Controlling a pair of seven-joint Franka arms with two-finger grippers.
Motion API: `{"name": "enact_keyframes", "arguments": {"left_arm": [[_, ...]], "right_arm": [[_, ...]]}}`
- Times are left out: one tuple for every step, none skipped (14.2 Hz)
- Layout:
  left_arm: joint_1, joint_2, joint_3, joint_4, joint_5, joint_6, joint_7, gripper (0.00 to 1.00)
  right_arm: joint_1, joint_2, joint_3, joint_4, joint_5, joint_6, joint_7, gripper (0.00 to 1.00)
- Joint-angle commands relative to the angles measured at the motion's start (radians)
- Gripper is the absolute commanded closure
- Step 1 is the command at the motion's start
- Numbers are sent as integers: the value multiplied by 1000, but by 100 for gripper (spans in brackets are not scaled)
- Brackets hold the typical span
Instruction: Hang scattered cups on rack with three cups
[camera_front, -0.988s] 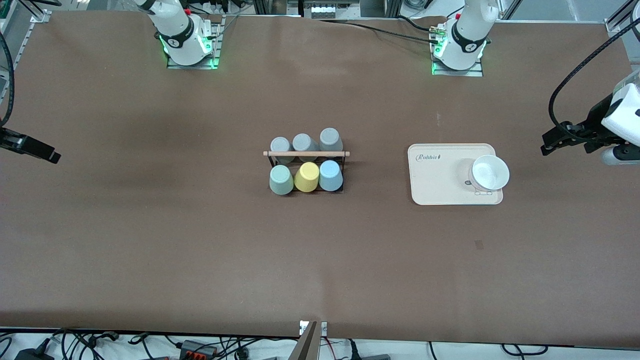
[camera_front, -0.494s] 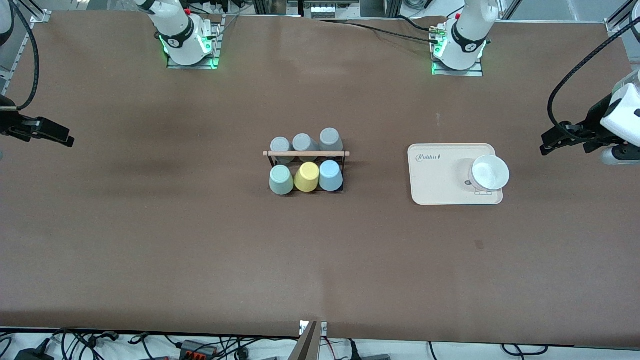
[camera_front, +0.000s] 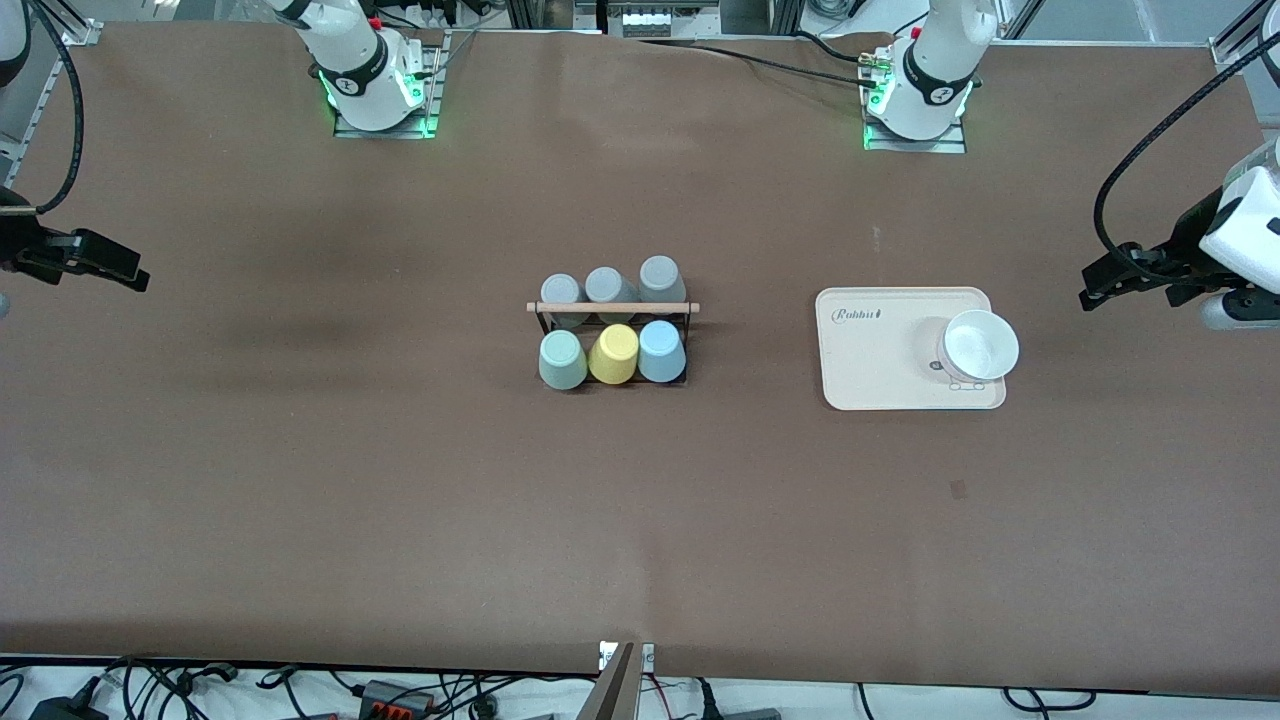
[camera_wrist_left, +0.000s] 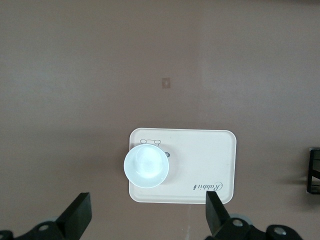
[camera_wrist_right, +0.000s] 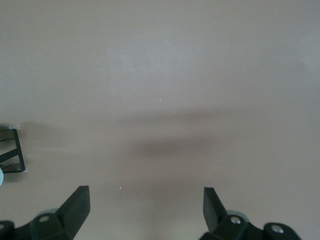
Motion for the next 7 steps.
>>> {"name": "enact_keyframes", "arguments": {"left_arm": [[13, -21, -16, -14, 1, 2, 11, 0], [15, -21, -19, -14, -1, 3, 11, 0], [13, -21, -19, -14, 1, 3, 11, 0], [15, -21, -19, -14, 1, 3, 11, 0], [16, -21, -19, -14, -1, 3, 11, 0], [16, -21, -18, -16, -1, 3, 11, 0], [16, -21, -18, -16, 1, 3, 11, 0]], "right_arm": [[3, -18, 3, -25, -17, 21, -23, 0], [2, -15, 3, -25, -19, 27, -23, 0], [2, -15, 3, -25, -19, 33, -22, 0], [2, -15, 3, -25, -19, 33, -20, 0], [2, -15, 3, -25, -19, 33, -20, 0], [2, -15, 3, -28, -17, 33, -20, 0], [2, -15, 3, -28, -17, 32, -19, 0]]}}
